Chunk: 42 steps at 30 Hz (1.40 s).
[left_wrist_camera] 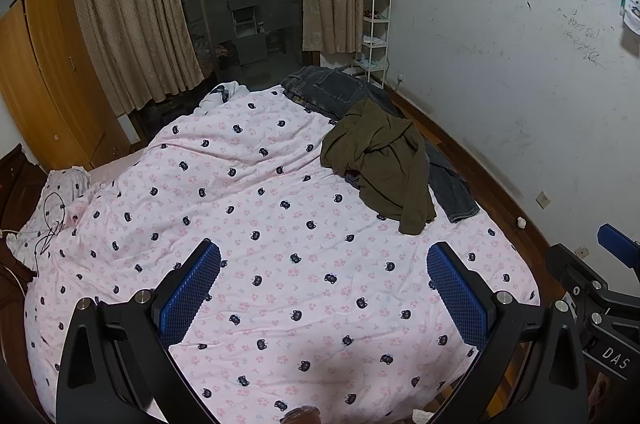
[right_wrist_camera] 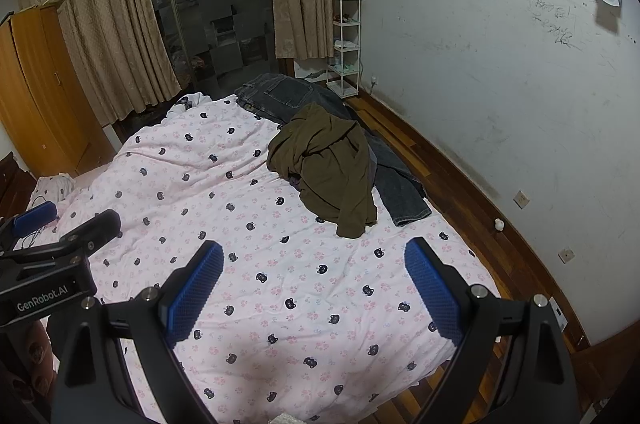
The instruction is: Fold clothes
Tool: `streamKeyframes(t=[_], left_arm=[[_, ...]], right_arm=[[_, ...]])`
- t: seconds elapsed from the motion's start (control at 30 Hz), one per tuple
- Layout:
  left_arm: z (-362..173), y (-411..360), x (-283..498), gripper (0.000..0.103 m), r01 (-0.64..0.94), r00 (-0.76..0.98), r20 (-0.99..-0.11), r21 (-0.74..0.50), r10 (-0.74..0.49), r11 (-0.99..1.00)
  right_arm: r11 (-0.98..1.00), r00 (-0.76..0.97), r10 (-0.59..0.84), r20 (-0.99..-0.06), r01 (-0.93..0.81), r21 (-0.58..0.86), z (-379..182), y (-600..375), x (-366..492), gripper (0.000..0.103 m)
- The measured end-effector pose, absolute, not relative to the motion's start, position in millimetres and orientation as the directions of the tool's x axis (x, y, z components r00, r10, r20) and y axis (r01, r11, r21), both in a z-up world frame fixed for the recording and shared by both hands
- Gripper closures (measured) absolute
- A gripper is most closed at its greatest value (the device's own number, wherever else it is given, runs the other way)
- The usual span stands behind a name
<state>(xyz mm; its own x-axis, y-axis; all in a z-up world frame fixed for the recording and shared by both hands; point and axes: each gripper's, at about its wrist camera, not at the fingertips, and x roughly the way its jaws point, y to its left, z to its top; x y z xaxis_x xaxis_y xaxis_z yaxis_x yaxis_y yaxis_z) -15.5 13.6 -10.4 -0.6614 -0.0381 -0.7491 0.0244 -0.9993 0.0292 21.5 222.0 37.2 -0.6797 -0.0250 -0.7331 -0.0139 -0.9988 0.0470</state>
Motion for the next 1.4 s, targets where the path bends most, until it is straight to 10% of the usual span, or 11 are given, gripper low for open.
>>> streamKeyframes(t=[1.4], left_arm=[[-97.6, 42.8, -186.0, 0.000, 0.101, -0.624, -0.779, 0.001, -0.064, -0.995]], right_arm=[[-0.997, -0.642, -0.037, -0.766, -0.027, 0.071, -95.4, 298.9, -215.8, 0.009]])
